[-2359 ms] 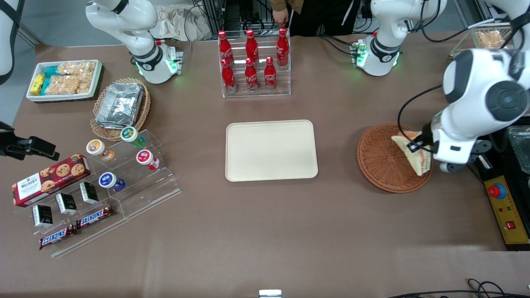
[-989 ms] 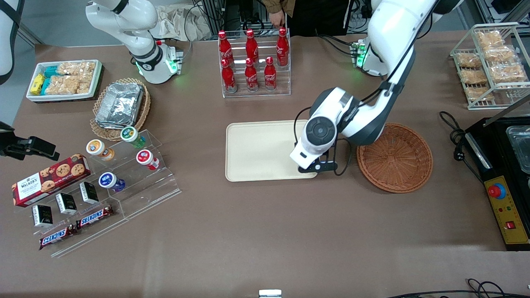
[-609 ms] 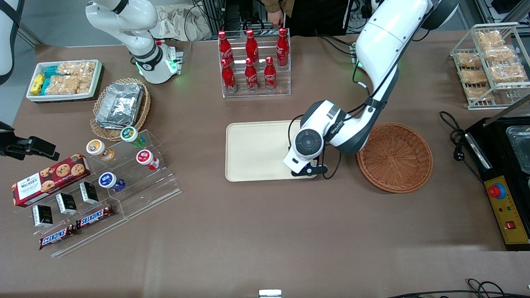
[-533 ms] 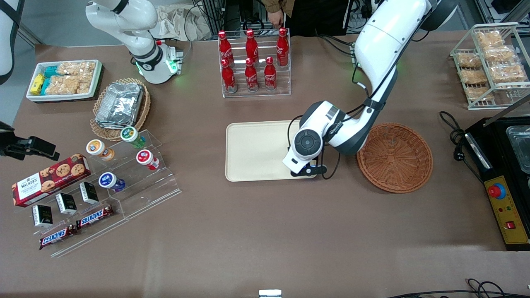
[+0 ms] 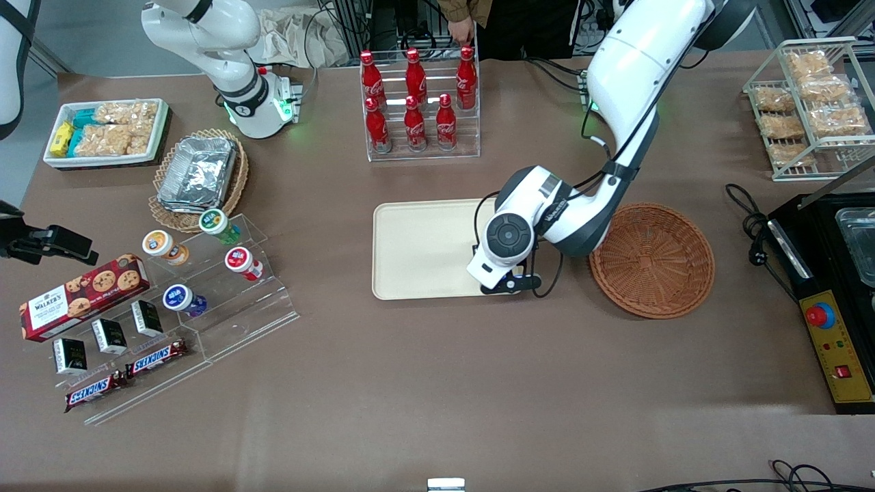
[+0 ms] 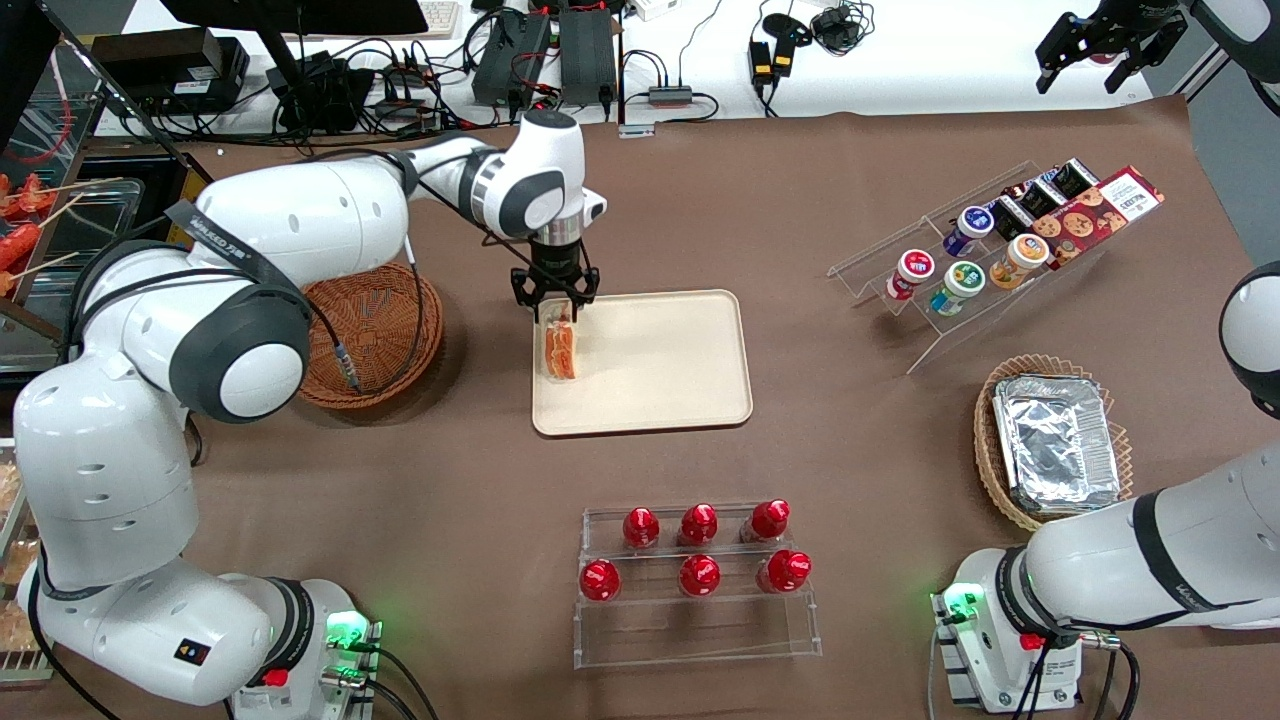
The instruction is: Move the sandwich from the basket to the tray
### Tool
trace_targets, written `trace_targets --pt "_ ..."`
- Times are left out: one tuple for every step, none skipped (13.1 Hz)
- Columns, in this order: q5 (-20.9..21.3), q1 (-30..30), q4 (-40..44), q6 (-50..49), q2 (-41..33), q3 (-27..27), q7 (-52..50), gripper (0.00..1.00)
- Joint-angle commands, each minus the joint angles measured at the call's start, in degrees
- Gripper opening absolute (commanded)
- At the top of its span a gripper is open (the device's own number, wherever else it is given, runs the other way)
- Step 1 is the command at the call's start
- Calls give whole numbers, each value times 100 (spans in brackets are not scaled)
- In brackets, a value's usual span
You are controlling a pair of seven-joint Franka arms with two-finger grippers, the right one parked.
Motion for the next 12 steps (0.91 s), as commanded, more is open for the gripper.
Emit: trace_targets --pt "78 140 282 -575 -348 53 1 100" --pt "278 272 423 -821 -461 54 88 100" --pt "445 412 503 -1093 -584 45 280 100" --pt "456 561 512 -1287 -751 45 482 100" --pt "473 772 486 -1394 -892 45 728 100" --pt "491 991 451 -1465 -1050 45 983 100" --pt "508 1255 442 -1526 -1173 45 1220 100" --pt "509 1501 407 -1544 -1331 53 1457 100" --pt "517 1791 346 -1544 -1481 54 1730 100" --pt "509 2054 328 -1544 -1613 45 2046 100" --pt "509 2240 319 -1544 -1701 45 2379 100" --pt "509 2346 319 -1510 -1798 53 2800 100"
